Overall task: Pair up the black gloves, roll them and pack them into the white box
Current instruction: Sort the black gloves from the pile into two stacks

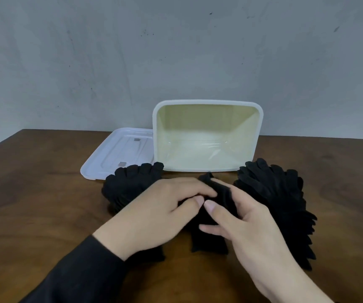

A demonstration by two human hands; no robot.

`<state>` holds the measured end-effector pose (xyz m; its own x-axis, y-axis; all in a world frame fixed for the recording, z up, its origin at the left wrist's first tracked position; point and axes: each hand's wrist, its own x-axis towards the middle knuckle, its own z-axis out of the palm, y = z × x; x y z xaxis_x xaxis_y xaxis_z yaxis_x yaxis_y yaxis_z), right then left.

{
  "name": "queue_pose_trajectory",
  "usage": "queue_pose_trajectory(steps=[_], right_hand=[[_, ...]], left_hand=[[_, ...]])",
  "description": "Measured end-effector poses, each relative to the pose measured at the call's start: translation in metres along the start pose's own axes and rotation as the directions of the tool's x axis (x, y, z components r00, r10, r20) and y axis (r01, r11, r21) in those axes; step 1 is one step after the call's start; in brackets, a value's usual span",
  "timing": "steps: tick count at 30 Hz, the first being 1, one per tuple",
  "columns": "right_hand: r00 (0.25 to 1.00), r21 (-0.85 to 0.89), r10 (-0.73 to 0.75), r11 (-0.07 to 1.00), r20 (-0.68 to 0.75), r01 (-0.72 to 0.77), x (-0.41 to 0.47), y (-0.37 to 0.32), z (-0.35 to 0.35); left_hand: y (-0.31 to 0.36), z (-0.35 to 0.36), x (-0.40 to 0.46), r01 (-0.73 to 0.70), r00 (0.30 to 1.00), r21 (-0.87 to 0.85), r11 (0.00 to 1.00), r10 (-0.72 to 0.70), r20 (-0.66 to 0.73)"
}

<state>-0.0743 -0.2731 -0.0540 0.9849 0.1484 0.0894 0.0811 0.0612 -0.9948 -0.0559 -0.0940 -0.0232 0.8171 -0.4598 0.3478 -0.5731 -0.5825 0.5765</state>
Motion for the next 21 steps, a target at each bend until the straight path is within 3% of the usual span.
queue_pose_trajectory(steps=[4,8,13,21], right_hand=[[0.986,-0.144,0.024,0.988,-0.167,-0.048,0.008,-0.013,-0.016],[0.991,-0.262,-0.059,0.965,-0.118,0.026,0.018,-0.046,-0.033],[0.999,-0.491,-0.033,0.871,-0.008,0.025,0.04,-0.08,-0.039],[0.99,-0.536,0.094,0.844,0.106,-0.023,0.079,-0.097,-0.04]], left_hand=[[-0.032,-0.019,-0.011,0.021,0.998,0.133,0.991,-0.029,0.061],[-0.064,-0.011,-0.016,0.049,0.951,0.315,0.948,-0.141,0.277],[-0.077,-0.007,-0.019,0.077,0.949,0.373,0.925,-0.183,0.258],[-0.092,-0.02,-0.024,0.188,0.946,0.304,0.934,-0.255,0.198]])
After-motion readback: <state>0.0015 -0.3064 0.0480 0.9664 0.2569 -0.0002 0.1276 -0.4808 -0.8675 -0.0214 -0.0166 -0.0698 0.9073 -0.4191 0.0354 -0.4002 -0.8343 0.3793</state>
